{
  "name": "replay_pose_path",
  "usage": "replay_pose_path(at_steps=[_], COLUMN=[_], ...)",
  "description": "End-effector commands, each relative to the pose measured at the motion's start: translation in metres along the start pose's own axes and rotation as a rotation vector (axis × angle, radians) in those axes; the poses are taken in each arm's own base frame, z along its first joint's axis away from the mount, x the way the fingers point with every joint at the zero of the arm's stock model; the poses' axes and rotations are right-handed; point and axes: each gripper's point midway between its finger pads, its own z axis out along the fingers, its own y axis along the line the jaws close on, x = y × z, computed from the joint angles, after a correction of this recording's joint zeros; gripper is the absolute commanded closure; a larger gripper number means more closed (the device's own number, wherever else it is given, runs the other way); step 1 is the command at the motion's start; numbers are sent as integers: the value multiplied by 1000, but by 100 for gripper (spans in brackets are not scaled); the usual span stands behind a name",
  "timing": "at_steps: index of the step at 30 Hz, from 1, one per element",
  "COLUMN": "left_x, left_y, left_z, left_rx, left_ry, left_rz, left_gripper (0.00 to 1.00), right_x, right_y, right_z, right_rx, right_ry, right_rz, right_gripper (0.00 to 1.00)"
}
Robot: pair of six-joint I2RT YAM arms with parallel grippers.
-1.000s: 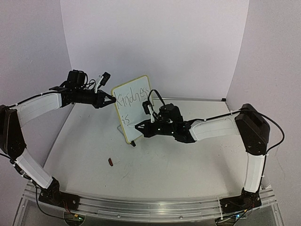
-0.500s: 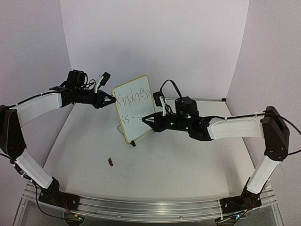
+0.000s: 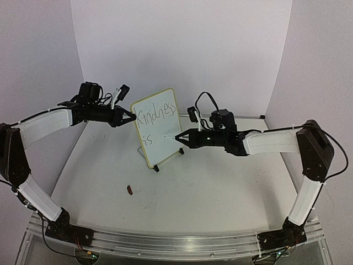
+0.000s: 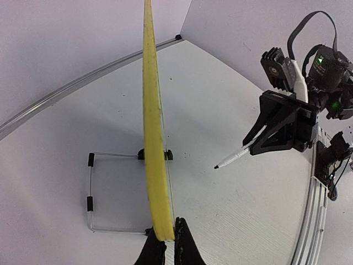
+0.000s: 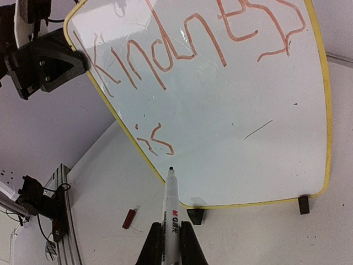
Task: Write a sentence on the whiteboard
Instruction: Write on the whiteboard with the whiteboard marker without the cap.
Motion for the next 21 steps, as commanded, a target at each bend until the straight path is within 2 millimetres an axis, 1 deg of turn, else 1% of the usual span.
replay_pose_path(at_steps=[1, 5, 8, 15, 21], left_x=[9, 10, 9, 10, 9], left_y=[-3, -2, -2, -2, -2], left_z=[0, 0, 0, 1, 0], left_rx=[-6, -7, -7, -8, -9], left_ry=[42, 44, 44, 47, 45], left_rz=[6, 5, 5, 5, 6], left_gripper=[100, 100, 100, 100, 100], right_x=[-17, -19, -18, -12, -10], right_y=[6, 3, -4, -21, -24], right_z=[15, 27, 35, 45, 50], right_rx=[-41, -52, -36, 23, 27], right_ry=[-17, -12, -5, 11, 18], right_rz=[-42, -42, -36, -15, -9], right_gripper=[100, 100, 100, 100, 100])
